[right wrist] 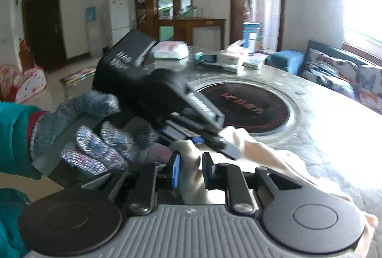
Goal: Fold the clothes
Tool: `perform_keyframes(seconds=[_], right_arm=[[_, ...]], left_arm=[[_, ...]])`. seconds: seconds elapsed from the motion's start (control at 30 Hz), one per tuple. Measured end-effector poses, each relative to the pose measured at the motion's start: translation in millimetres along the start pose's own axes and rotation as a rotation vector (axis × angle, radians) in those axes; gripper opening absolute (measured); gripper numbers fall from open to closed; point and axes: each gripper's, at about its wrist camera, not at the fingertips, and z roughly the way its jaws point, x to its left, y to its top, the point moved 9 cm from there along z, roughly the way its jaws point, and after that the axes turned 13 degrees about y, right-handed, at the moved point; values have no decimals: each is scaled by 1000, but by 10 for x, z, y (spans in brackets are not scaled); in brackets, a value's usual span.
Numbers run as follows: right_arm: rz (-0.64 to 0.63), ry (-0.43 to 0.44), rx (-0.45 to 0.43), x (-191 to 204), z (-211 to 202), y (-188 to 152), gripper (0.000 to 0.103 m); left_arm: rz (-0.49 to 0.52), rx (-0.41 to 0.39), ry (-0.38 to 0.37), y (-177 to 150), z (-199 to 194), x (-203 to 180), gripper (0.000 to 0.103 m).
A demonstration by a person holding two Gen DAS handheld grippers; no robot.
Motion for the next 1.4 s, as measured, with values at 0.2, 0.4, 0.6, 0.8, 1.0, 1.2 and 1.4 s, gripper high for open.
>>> perform_keyframes(seconds=[0.2,0.4,0.6,0.8,1.0,1.2,1.4], right_arm=[[96,-203,-12,-492,-419,-186,21],[321,-478,-40,-1271,-894,-606,23],[481,-521,-71,-1624,-1051,-944,25],[582,-467,-153,-1687,-1043,-1036,28],[565,-460,-185,-1621,-1061,-999,11],[519,-499,-237,-1532,-1249,-867,10],[480,-590,-294,-1592,-1678,-743,10]], left_arm=[[49,-14,21,-17,-20,-26,16],[78,-22,40,-17,-20,-55,16],[104,-27,67,-5,1,-96,16],[166,-49,80,16,-20,-256,16],[252,-80,69,32,-70,-524,16],[338,-112,59,47,-120,-793,15],[429,-128,34,19,-37,-1213,14]])
